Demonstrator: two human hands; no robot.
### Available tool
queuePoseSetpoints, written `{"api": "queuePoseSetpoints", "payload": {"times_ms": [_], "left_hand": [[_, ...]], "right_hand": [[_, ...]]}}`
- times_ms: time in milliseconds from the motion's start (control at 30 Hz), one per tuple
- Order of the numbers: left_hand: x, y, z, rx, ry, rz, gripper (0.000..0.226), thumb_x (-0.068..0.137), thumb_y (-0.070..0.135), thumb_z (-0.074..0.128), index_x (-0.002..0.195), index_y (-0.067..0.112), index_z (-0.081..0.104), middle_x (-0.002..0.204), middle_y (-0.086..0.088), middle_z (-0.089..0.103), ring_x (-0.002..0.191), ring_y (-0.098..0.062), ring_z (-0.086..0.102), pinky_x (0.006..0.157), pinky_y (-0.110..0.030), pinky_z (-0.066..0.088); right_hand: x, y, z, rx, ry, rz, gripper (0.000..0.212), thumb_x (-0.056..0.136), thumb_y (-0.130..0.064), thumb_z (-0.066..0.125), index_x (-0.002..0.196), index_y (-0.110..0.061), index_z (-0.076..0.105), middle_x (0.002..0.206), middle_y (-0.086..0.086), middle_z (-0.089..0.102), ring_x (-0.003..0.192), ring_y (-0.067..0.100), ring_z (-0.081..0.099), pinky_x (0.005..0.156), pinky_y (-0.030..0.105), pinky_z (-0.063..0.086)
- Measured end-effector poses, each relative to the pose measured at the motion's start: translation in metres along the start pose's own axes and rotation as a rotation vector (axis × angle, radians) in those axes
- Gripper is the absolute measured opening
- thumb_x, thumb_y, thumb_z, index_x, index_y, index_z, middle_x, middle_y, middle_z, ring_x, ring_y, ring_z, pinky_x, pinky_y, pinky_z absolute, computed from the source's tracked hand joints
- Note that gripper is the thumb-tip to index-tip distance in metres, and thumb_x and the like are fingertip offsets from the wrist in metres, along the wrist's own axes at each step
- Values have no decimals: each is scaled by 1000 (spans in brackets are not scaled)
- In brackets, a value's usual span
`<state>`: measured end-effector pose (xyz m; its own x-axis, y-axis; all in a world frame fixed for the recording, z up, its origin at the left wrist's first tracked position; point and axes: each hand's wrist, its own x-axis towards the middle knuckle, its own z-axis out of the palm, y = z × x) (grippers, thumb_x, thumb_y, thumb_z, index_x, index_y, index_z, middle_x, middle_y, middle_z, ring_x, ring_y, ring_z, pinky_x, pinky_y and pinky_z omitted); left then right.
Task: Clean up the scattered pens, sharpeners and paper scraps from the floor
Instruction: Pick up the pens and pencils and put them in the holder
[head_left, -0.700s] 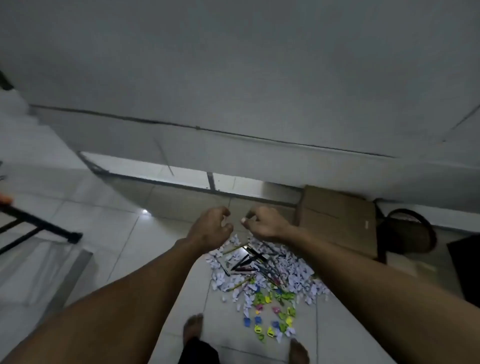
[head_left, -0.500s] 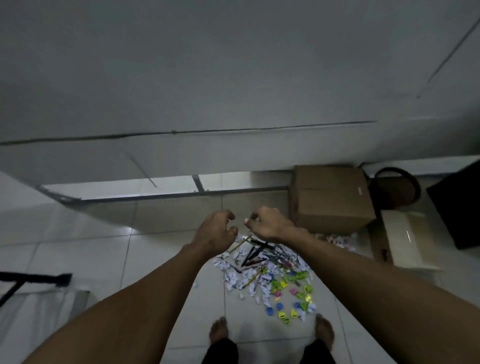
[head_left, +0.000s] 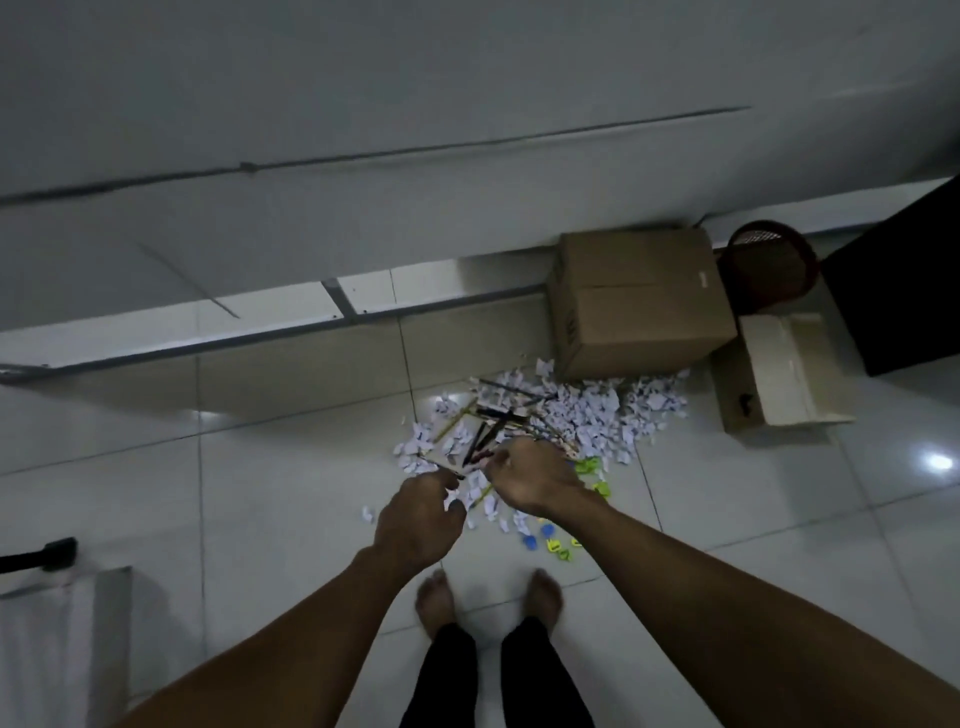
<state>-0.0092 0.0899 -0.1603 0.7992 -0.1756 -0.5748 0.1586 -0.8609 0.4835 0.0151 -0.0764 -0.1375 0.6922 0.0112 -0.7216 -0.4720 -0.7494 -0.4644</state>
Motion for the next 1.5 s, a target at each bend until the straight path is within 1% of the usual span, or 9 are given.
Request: {"api": "queuePoseSetpoints", "payload": {"times_ms": [100, 167, 400, 500, 767, 900, 1033, 1267, 1500], "left_hand": [[26, -17, 36, -6, -34, -49, 27, 84, 28, 56, 108, 20, 63, 109, -3, 66, 104, -26, 61, 82, -33, 50], [52, -30, 58, -23, -42, -65, 29, 81, 31, 54, 106, 20, 63, 107, -5, 67, 103, -27, 61, 82, -35, 50], [149, -94, 142, -30, -30, -64, 45, 77, 39, 45, 111, 15, 62, 114, -9, 65, 110, -30, 56, 88, -37, 47], [187, -132, 194, -8, -42, -97, 36, 86, 33, 54, 118, 17, 60, 120, -9, 62, 113, -30, 55, 90, -37, 47], [274, -224, 287, 75, -35, -67, 31, 88, 23, 54, 116, 13, 63, 118, -10, 63, 112, -29, 56, 89, -37, 47], [315, -257, 312, 151, 19, 1, 29, 88, 14, 53, 114, 13, 65, 116, -10, 64, 110, -30, 56, 86, -36, 47], [366, -280, 330, 320, 36, 128, 30, 84, 7, 57, 110, 14, 69, 112, -11, 65, 108, -29, 58, 85, -34, 48], [422, -288, 345, 890, -118, 494, 33, 88, 18, 58, 121, 19, 58, 119, -6, 56, 112, -25, 52, 80, -34, 46], [426, -299, 359, 1021, -69, 643, 30, 87, 19, 56, 117, 22, 59, 115, -2, 57, 111, -23, 51, 77, -32, 46]], "right_hand": [[40, 29, 29, 21, -24, 27, 34, 88, -47, 51, 92, -17, 66, 106, 9, 67, 102, 32, 62, 83, 36, 52], [68, 46, 46, 4, -28, 44, 34, 91, -48, 53, 100, -17, 64, 116, 13, 62, 109, 35, 58, 87, 37, 50], [179, 117, 117, -26, -76, 66, 37, 92, -49, 53, 104, -15, 64, 117, 14, 61, 111, 32, 58, 91, 38, 49], [227, 151, 157, -64, -104, 75, 37, 93, -47, 53, 109, -15, 63, 121, 14, 59, 112, 32, 57, 91, 36, 49], [341, 218, 237, -199, -121, 18, 35, 93, -44, 52, 107, -13, 61, 120, 11, 60, 114, 29, 55, 83, 31, 43], [388, 237, 267, -261, -116, -57, 40, 93, -42, 53, 122, -14, 56, 127, 13, 56, 116, 30, 54, 92, 35, 47], [433, 249, 282, -584, -57, -225, 46, 91, -28, 55, 135, -16, 48, 131, 15, 51, 118, 35, 53, 87, 36, 45], [472, 264, 287, -889, 55, -512, 31, 89, -25, 58, 117, -14, 56, 112, 14, 57, 99, 35, 58, 66, 33, 34], [478, 291, 281, -793, 100, -569, 25, 84, -23, 61, 108, -18, 58, 107, 12, 59, 95, 34, 59, 64, 31, 35]]}}
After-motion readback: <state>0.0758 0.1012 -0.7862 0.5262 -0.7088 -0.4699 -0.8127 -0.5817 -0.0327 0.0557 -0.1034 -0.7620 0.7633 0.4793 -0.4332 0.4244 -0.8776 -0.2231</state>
